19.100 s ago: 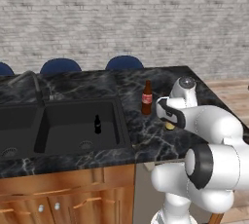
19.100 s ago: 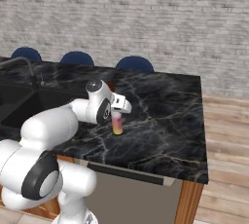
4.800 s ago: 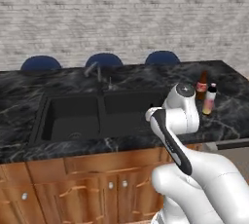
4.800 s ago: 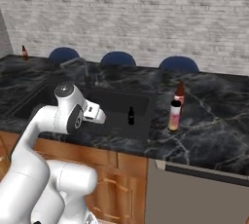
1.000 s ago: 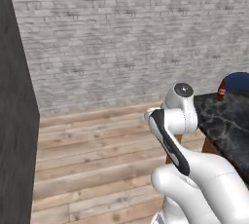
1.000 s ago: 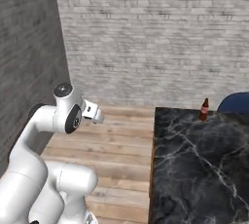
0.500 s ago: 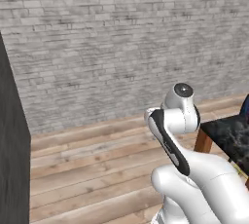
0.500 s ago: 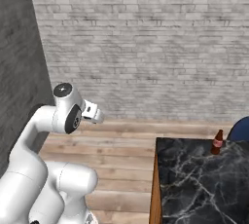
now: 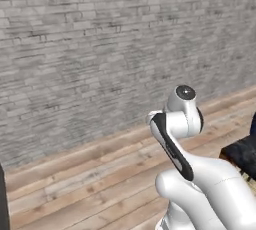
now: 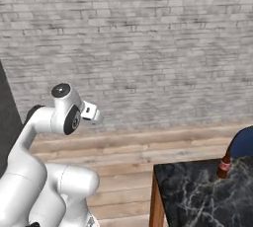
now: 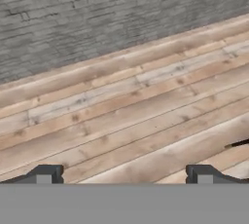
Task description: Place the large bottle from the dining counter next to the other large bottle outside the sink, and place the small bottle from the dining counter next to the other small bottle inside the sink.
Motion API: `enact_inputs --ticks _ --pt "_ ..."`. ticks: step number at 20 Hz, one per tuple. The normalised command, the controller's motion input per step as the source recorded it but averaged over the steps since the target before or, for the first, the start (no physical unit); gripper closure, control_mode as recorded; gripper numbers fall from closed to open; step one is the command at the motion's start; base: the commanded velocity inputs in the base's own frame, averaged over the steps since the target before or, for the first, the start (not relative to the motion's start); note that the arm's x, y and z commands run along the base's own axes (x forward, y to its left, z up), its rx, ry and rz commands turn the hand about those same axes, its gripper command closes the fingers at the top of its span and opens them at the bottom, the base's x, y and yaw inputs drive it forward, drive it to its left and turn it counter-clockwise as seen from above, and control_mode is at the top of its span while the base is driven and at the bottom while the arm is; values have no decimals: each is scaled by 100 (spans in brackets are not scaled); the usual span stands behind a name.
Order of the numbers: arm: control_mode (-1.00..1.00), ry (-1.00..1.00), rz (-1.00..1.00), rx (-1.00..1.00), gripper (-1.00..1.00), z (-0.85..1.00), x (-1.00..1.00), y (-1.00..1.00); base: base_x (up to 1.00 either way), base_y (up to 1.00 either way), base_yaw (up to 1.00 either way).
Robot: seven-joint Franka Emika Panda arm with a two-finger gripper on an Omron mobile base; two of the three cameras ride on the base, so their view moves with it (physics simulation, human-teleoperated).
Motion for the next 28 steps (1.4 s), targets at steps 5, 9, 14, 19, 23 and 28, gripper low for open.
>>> enact_inputs --ticks 5,9,14,19,23,28 --pt "100 0 0 0 -100 0 0 0 42 41 -45" --pt "100 0 0 0 -100 0 0 0 42 47 -45" --pt "100 0 0 0 -100 0 0 0 41 56 -44" --pt "100 0 0 0 -100 0 0 0 38 58 -44" --pt "100 0 0 0 -100 0 0 0 35 56 -46" --pt "100 0 0 0 -100 0 0 0 34 56 -46"
